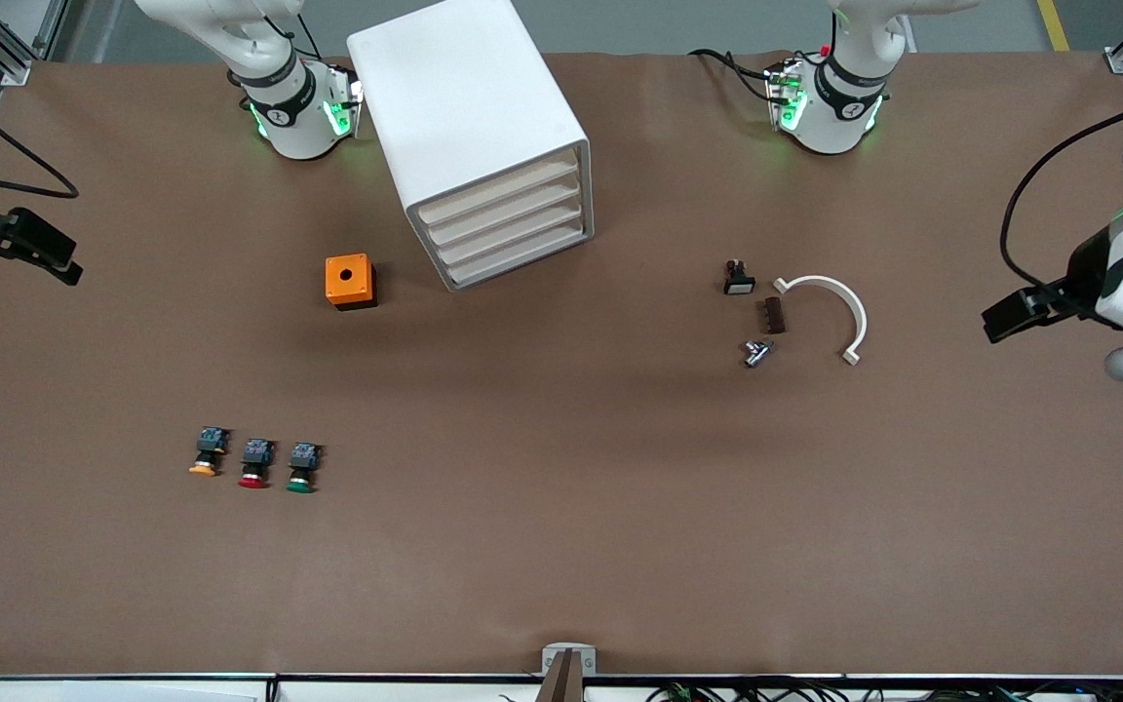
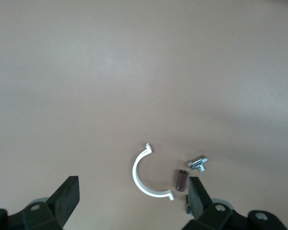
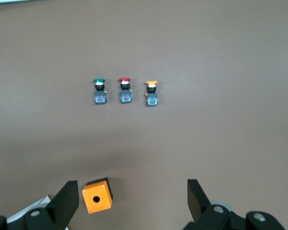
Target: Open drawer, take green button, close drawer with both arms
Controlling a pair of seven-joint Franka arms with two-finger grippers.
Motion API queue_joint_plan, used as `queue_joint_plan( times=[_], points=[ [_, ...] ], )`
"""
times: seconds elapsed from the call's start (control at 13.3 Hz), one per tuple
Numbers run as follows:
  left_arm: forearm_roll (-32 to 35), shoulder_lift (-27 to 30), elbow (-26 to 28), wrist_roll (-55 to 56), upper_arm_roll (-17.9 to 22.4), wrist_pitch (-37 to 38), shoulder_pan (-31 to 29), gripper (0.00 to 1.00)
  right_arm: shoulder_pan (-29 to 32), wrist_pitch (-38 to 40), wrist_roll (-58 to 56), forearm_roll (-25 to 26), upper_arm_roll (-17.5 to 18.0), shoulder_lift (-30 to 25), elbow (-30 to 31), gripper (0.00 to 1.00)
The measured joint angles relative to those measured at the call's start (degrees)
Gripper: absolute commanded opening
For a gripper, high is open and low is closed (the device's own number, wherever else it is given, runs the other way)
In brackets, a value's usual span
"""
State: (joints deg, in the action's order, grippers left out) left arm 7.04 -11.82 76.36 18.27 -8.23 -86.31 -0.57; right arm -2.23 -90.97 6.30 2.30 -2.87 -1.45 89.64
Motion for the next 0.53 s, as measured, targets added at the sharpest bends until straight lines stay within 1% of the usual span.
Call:
queue_joint_plan(
  times=[0.22, 0.38, 0.53],
  points=[
    [-2.1, 5.7, 6.6, -1.4, -0.3, 0.1, 0.1, 1.0, 0.0, 1.5, -0.9, 0.0, -0.1, 0.0, -0.3, 1.0],
    [-4.6, 10.4, 12.2, -2.6, 0.5, -0.2, 0.2, 1.0, 0.0, 1.5, -1.0, 0.0, -0.1, 0.0, -0.4, 1.0],
    [-5.3, 15.1, 18.0, -3.5, 1.2, -1.9, 0.6, 1.0, 0.2, 1.5, -1.1, 0.0, -0.2, 0.0, -0.4, 1.0]
  ],
)
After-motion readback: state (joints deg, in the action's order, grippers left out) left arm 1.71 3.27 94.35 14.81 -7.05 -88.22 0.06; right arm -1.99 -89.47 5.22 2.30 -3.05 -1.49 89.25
